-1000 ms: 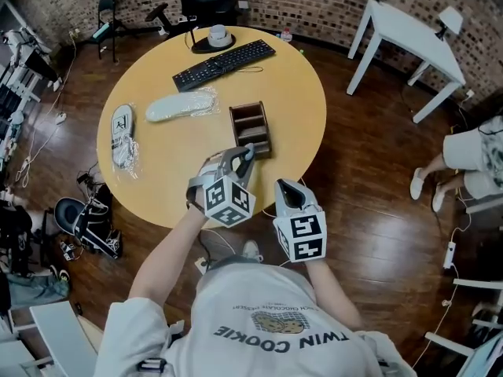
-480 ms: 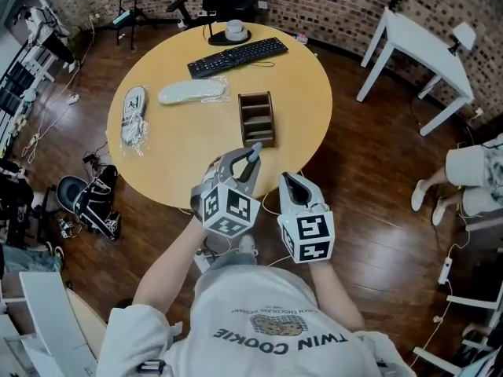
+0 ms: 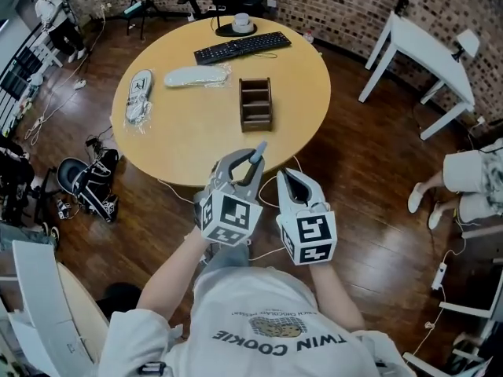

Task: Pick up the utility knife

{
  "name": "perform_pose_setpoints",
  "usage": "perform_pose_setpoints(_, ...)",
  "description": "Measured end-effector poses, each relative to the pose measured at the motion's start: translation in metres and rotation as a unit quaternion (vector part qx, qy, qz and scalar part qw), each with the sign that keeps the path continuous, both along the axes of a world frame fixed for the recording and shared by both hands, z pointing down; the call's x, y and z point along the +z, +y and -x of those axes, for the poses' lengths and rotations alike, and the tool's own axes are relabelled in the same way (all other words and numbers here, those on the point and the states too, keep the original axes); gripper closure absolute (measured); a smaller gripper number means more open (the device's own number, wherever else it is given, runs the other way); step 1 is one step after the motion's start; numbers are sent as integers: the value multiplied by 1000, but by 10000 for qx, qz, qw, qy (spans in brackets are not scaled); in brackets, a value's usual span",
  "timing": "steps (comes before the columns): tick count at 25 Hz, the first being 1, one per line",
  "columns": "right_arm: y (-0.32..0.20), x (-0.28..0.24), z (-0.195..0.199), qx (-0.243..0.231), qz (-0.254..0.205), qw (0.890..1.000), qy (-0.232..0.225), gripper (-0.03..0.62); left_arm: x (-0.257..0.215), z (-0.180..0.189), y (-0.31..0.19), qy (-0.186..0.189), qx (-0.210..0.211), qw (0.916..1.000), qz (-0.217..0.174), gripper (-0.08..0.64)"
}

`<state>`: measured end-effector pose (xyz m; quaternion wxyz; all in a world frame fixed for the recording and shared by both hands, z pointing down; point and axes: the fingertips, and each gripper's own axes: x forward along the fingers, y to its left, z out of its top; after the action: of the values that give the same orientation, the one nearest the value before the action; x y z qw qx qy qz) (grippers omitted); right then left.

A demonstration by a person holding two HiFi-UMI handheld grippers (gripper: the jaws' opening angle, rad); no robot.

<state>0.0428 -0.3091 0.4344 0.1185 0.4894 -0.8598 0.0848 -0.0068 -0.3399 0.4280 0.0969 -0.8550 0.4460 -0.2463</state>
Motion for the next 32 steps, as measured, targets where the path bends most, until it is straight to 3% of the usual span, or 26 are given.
perform_pose_setpoints(7, 40, -3, -4, -289, -52, 9996, -27, 592, -2, -5, 55, 398, -412, 9983, 55, 492)
perform_pose_setpoints(16, 84, -11, 9, -671, -37, 9976, -142, 592, -16, -1, 114, 1072, -862, 9904, 136, 492)
perform_pose_setpoints(32, 151, -17, 35, -729, 12, 9972, -169, 592, -22, 27, 185, 1524, -1178, 9809, 287, 491)
